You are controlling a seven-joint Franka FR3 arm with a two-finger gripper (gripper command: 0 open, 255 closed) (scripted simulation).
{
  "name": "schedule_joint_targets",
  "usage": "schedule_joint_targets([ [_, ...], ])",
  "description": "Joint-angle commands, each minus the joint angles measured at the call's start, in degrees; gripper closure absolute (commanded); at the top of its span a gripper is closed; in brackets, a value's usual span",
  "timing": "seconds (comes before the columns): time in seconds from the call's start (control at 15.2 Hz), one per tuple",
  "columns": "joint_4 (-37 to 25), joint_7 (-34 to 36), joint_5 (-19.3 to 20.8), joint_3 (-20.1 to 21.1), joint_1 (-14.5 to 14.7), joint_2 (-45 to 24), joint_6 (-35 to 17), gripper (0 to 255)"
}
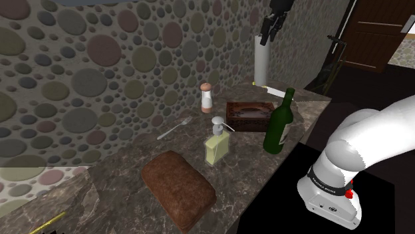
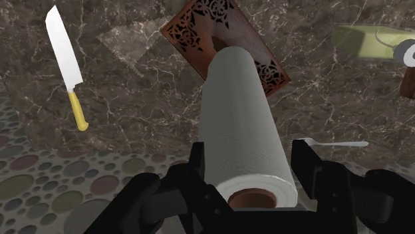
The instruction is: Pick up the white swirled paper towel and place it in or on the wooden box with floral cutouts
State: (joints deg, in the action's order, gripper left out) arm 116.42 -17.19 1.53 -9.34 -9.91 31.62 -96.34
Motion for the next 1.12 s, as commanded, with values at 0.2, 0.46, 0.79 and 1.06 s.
schedule_joint_targets([
  [0.2, 4.09, -0.71, 0.35, -0.58, -0.31, 1.13, -2.94, 255],
  [0.46, 7.82, -0.76, 0.51, -0.68, -0.44, 1.93, -5.87, 255],
  [0.79, 12.25, -0.85, 0.71, -0.86, -0.60, 2.67, -9.56, 255],
  [1.06, 15.61, -0.93, 0.85, -1.02, -0.72, 3.05, -12.54, 255],
])
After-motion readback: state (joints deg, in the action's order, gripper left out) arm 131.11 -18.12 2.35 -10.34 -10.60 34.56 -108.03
